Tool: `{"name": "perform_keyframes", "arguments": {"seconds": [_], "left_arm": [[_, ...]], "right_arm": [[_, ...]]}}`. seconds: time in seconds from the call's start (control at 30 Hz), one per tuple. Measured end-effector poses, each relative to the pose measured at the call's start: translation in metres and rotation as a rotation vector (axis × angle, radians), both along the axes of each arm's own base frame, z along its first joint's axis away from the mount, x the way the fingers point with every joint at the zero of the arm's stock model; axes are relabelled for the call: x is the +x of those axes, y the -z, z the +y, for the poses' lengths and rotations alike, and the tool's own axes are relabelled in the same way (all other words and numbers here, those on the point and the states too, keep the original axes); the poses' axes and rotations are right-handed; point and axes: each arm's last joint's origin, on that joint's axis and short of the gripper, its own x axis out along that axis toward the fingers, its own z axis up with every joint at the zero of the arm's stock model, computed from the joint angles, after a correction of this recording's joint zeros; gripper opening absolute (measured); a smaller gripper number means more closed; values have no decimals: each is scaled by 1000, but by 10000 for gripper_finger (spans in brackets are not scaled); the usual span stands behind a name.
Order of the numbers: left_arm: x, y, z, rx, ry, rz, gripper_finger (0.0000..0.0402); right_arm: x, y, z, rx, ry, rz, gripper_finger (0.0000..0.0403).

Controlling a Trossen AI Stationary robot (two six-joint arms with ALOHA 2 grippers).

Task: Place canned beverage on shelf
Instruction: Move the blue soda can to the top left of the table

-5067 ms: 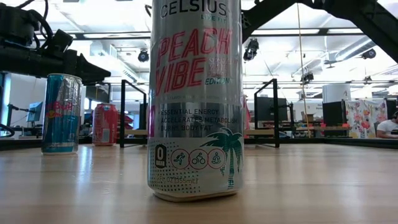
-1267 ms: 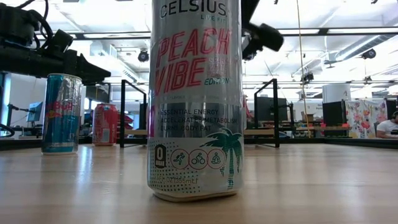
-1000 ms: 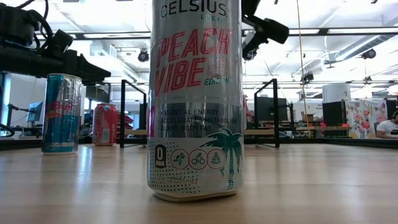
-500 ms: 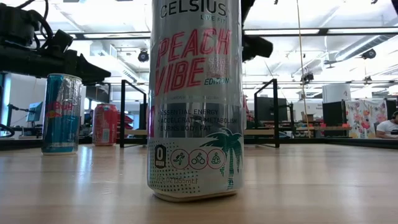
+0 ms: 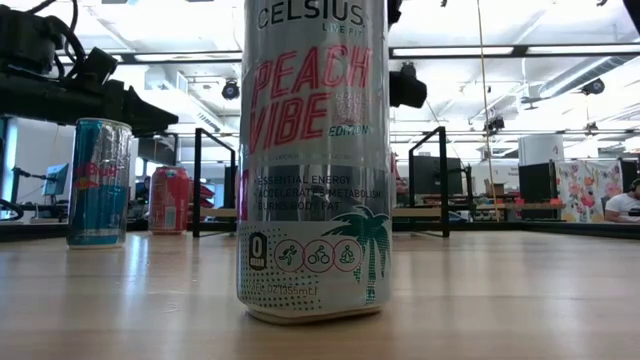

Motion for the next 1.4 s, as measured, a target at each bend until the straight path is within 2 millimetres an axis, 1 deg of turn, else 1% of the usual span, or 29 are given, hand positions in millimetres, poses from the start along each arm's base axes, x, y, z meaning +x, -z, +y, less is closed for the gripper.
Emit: {"name": "perform_keyframes", "arguments": {"seconds": [0.23,0.7,0.87,1.07,1.3,1.4], "left_arm": [[0,0,0,0,0,0,398],[0,0,0,0,0,0,398],[0,0,0,0,0,0,398],[0,0,0,-1,0,0,398],[0,0,0,0,0,0,398],[0,0,0,0,0,0,398]], "right_arm": [[1,3,0,8,23,-3,327],[-7,-11,-3,-15,64,-19,327],[-7,-14,-1,-21,27,-29,327],[-7,-12,6,-27,-8,-23,327],[-4,-14,13,-42,-58,-55,327],[-4,-11,15,-52,-78,-51,327]]}}
